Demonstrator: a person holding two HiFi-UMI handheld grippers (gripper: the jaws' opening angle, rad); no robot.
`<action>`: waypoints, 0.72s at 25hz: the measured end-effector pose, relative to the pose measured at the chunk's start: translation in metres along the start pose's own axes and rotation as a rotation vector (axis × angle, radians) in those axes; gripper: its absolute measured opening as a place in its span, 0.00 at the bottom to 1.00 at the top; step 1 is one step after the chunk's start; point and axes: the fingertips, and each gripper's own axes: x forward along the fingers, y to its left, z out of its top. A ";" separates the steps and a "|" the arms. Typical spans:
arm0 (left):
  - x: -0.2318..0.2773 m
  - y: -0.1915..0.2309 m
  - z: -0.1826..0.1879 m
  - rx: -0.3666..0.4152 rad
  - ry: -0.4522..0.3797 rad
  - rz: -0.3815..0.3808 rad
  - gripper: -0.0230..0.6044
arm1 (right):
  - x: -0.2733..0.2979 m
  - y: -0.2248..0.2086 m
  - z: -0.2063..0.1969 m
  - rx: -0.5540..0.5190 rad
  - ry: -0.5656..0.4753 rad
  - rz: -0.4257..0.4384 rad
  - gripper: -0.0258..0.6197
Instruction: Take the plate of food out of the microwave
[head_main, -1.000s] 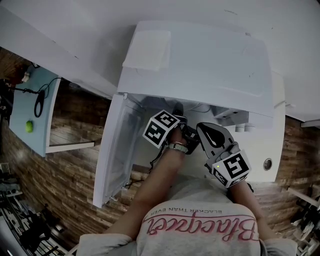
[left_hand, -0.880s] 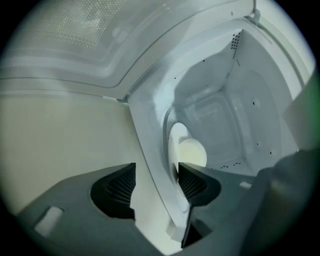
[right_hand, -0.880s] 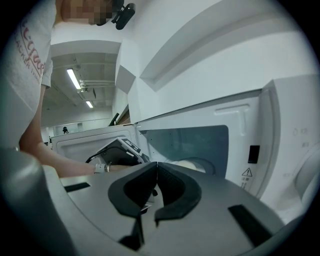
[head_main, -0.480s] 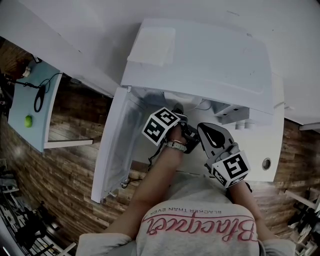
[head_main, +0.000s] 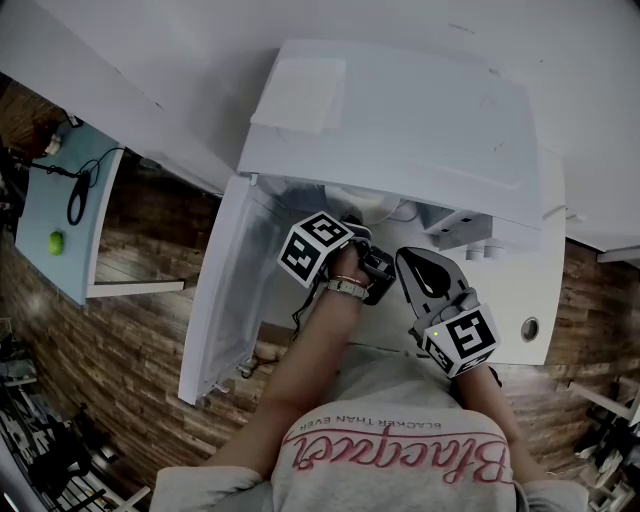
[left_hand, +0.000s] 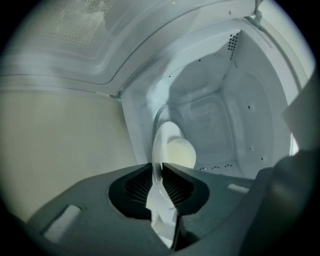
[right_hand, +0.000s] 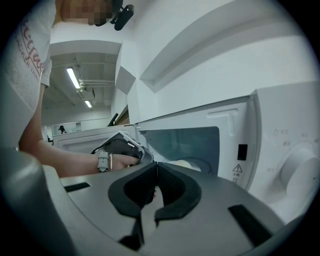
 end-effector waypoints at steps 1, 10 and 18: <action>-0.001 0.000 0.000 -0.017 0.006 -0.004 0.14 | -0.001 0.000 -0.001 0.000 0.002 -0.001 0.06; -0.006 -0.003 -0.001 -0.098 0.034 -0.058 0.11 | -0.007 -0.001 -0.007 -0.003 0.013 -0.003 0.06; -0.012 -0.020 0.002 -0.125 0.022 -0.229 0.07 | -0.012 0.001 -0.011 -0.001 0.028 -0.028 0.06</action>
